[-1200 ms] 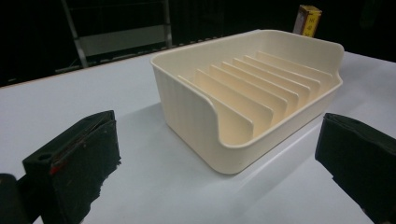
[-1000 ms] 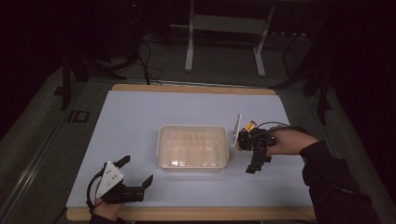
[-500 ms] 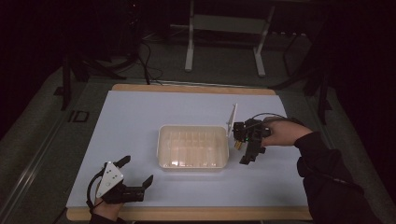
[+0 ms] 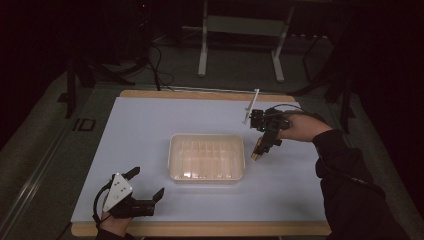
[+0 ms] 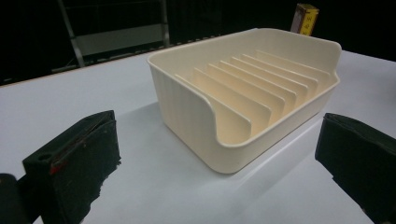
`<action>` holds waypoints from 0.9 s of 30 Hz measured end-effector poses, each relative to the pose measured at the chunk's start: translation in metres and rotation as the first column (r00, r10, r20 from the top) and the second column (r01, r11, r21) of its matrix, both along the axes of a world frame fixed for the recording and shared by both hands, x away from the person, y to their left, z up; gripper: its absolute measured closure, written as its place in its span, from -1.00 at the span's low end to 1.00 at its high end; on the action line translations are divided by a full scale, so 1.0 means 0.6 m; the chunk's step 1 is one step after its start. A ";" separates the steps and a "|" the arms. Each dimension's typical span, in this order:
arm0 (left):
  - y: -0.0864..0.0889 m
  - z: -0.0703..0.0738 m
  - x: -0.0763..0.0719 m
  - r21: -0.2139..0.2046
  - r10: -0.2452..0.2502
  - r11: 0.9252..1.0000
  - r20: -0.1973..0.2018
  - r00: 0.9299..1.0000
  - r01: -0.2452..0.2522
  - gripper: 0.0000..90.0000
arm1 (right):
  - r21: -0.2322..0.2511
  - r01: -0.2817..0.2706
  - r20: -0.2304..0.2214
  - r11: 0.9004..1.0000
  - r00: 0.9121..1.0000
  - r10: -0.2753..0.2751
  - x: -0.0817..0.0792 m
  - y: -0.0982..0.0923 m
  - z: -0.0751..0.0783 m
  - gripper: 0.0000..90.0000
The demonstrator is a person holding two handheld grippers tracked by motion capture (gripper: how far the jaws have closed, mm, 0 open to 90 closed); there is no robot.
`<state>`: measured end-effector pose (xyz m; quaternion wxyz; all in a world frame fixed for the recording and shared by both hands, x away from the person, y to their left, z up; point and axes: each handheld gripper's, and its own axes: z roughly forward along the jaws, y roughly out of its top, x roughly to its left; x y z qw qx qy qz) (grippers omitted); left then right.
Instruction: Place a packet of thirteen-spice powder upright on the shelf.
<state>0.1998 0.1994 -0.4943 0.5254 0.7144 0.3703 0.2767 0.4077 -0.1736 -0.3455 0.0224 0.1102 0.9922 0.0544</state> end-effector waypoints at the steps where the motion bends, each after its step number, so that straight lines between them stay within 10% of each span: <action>1: 0.000 0.000 0.000 0.000 -0.001 1.000 0.000 1.000 0.001 -1.00 | -0.002 0.015 0.003 1.000 1.000 -0.015 0.003 -0.002 0.001 -0.71; 8: 0.000 0.000 0.000 -0.001 -0.002 1.000 -0.002 1.000 0.002 -1.00 | -0.045 0.143 -0.012 0.989 0.990 -0.143 0.033 -0.017 -0.006 -0.72; 16: 0.000 0.000 0.000 -0.004 -0.004 1.000 -0.004 1.000 0.004 -1.00 | -0.042 0.291 -0.009 0.956 0.956 -0.292 0.060 -0.028 -0.022 -0.72; 27: -0.001 0.000 0.001 -0.002 -0.006 1.000 -0.007 1.000 0.006 -1.00 | -0.052 0.372 -0.044 0.927 0.926 -0.374 0.086 -0.045 -0.048 -0.71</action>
